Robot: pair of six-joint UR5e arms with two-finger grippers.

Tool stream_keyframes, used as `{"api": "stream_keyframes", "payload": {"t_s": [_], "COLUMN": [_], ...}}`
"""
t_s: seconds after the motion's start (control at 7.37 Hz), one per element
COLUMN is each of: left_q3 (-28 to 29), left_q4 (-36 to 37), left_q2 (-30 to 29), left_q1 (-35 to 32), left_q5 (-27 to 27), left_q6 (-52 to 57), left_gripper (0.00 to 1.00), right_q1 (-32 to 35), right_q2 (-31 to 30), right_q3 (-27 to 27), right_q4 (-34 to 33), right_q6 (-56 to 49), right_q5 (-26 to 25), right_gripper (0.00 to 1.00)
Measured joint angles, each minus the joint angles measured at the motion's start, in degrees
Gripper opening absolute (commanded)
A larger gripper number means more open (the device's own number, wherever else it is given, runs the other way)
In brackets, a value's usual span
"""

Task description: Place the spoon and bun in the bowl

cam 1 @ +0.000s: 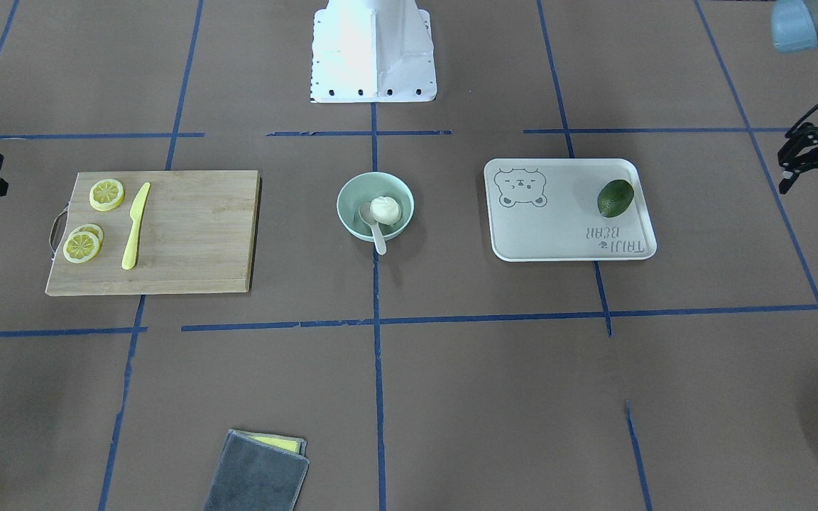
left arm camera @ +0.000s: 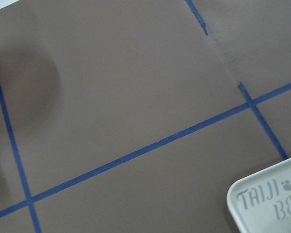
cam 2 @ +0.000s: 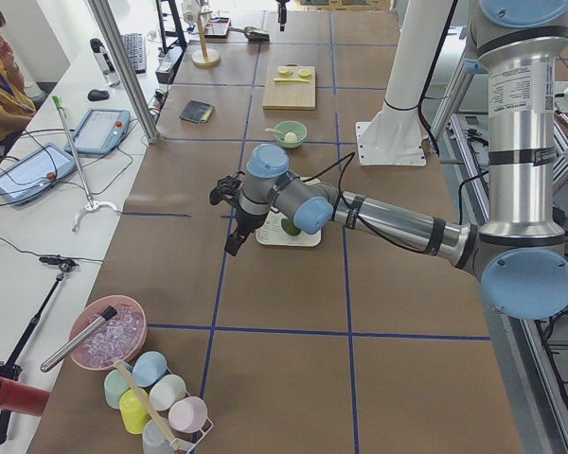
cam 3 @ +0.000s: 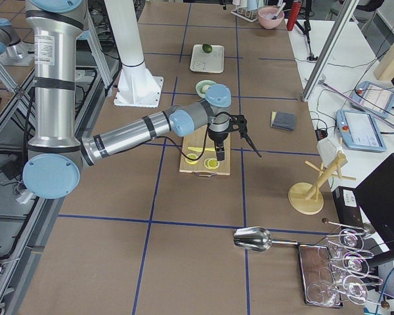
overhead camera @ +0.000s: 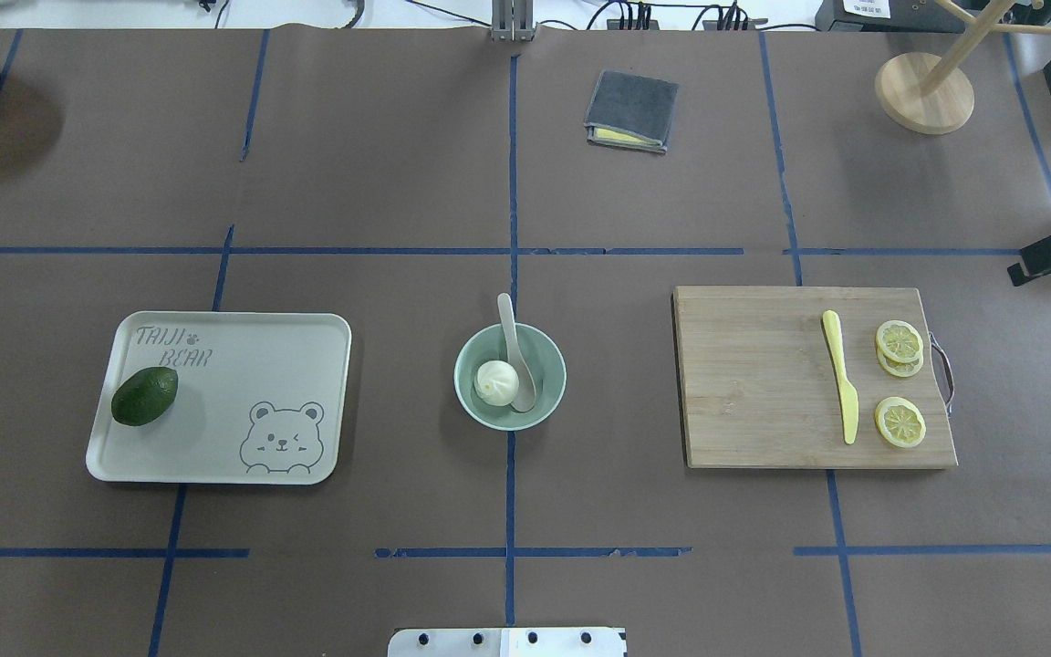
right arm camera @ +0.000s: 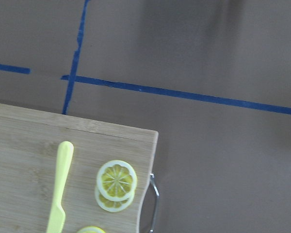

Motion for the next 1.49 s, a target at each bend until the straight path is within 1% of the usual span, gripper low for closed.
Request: {"api": "stream_keyframes", "payload": {"t_s": [0.27,0.41,0.54,0.81,1.09,1.22,1.36,1.49], "left_q3": [2.1,2.4,2.5,2.6,3.5,4.0,4.3,4.6], "left_q4": [9.2,13.2,14.9,15.3,15.2,15.2,15.3,15.4], "left_q2": [-0.8,-1.2,-1.1,-1.0,-1.1,-0.8,-0.1,0.8], "left_q1": [-6.2,-7.4,-7.9,-8.2,-8.2,-8.1,-8.2,-8.5], "left_q5": [-4.5,-6.6,-7.6,-8.0,-8.2,-8.2,-8.2,-8.3], "left_q6": [8.7,10.4,11.3,10.1,5.4,4.8,6.4,10.2], "left_gripper": [1.00,1.00,1.00,1.00,1.00,1.00,1.00,1.00], "right_q1": [7.6,10.6,12.1,12.9,13.0,13.0,13.0,13.0], "right_q2": [0.1,0.2,0.2,0.0,-1.5,-2.0,-2.2,-2.2], "right_q3": [-1.8,-3.1,-4.4,-6.2,-6.7,-6.8,-6.8,-6.8], "right_q4": [-7.7,-9.7,-10.5,-10.7,-10.5,-10.4,-10.3,-10.3], "right_q6": [-15.3,-20.6,-23.7,-25.9,-28.0,-28.6,-28.9,-28.9], "right_q5": [0.7,1.1,1.8,2.4,2.7,3.6,4.9,5.8], "right_gripper": [1.00,1.00,1.00,1.00,1.00,1.00,1.00,1.00]}}
